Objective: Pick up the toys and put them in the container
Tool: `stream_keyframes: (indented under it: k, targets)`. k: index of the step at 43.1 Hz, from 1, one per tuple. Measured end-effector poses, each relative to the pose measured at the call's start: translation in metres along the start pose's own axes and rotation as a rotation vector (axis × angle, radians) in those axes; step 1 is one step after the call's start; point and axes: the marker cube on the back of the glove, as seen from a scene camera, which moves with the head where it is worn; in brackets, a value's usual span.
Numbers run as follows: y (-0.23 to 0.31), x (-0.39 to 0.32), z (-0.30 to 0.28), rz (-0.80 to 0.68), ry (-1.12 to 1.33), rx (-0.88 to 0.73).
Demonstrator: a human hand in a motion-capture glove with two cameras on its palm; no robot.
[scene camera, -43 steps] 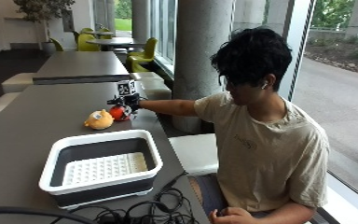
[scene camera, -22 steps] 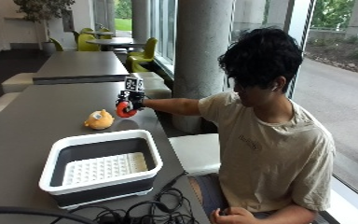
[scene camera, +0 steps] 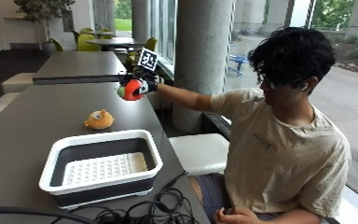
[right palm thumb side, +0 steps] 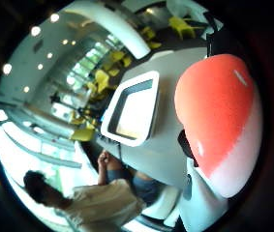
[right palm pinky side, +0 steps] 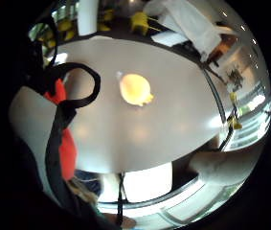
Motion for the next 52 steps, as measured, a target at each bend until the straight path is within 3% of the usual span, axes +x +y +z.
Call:
stream_keyframes:
  k: [7, 22, 37, 52]
  targets:
    - [-0.043, -0.083, 0.021, -0.141, -0.017, -0.038]
    - [-0.135, -0.202, 0.097, -0.197, -0.062, -0.193]
    - [-0.133, -0.215, 0.136, -0.231, -0.074, -0.335]
    - [-0.113, -0.180, 0.099, -0.237, -0.071, -0.233]
